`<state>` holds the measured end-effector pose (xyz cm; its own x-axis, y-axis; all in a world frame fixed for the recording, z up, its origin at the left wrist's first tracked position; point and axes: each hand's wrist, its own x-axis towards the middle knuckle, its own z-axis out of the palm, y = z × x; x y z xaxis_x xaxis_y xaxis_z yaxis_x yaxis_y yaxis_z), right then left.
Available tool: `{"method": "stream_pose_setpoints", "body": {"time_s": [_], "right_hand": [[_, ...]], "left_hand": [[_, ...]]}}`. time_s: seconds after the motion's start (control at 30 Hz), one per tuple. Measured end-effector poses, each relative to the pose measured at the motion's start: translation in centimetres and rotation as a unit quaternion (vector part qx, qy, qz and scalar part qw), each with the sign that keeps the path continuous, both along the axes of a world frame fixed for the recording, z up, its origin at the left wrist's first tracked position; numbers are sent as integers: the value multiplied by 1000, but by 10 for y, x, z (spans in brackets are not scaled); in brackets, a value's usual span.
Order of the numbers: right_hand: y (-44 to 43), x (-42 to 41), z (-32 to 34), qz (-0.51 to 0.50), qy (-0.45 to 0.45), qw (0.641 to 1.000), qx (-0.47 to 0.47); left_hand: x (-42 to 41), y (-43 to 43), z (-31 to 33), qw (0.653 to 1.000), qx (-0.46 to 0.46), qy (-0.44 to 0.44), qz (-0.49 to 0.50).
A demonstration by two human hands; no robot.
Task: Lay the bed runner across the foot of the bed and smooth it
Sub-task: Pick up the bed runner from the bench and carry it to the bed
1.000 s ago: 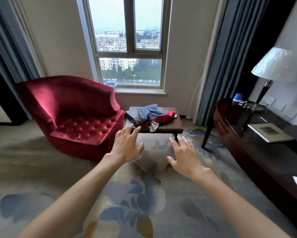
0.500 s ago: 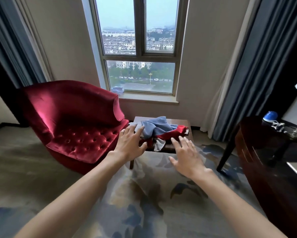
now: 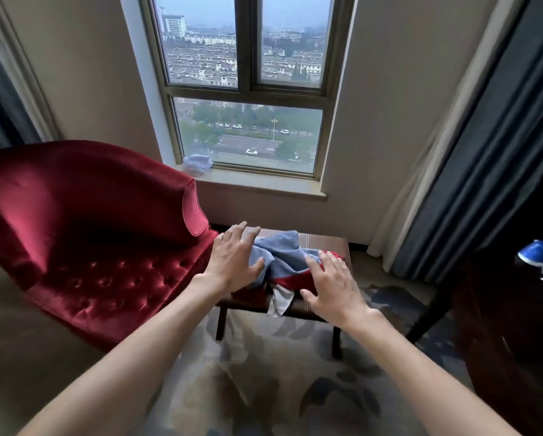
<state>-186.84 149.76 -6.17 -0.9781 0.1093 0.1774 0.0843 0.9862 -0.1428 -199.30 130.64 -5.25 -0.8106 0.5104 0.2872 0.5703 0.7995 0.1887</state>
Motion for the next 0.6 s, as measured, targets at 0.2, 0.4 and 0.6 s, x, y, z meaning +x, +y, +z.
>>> {"method": "stream_pose_setpoints", "body": {"time_s": [0.2, 0.4, 0.6], "right_hand": [[56, -85, -10, -4, -21, 1000, -6], [114, -166, -27, 8, -40, 999, -14], [169, -268, -44, 54, -49, 997, -27]], "left_hand": [[-87, 55, -6, 1000, 1, -8, -5], [-162, 107, -23, 1000, -10, -22, 1], [-244, 158, -38, 999, -20, -33, 33]]}}
